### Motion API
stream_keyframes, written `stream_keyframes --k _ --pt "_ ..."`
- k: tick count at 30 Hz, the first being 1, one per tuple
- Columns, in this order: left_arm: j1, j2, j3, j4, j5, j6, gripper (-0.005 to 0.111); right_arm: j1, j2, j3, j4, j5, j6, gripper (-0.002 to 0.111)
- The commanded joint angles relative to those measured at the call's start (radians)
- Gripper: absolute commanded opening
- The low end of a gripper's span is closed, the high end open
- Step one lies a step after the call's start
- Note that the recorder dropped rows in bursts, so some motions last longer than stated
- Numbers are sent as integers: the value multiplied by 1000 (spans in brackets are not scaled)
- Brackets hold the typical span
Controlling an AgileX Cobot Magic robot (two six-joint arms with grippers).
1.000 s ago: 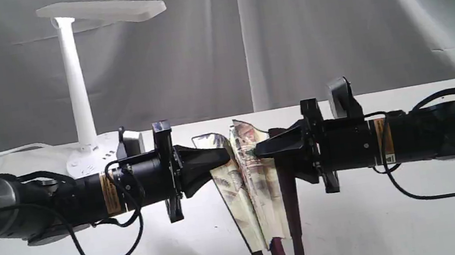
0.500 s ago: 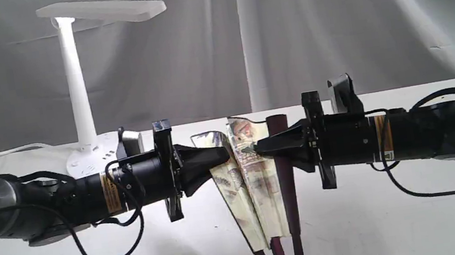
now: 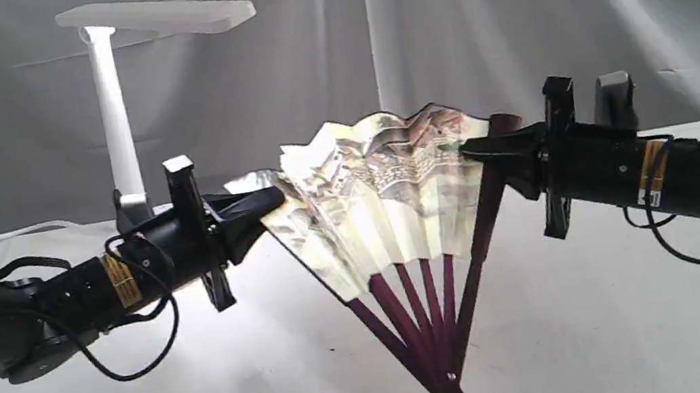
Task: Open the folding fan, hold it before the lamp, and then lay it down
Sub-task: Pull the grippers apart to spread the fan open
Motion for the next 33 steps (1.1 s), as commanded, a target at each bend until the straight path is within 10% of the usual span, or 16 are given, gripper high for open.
stream_keyframes --k 1,33 --pt "48 -7 -3 -83 -28 -28 0 -10 0 -5 46 76 -16 0" --pt "251 -7 -1 3 -28 -28 0 -116 119 7 341 39 -16 0"
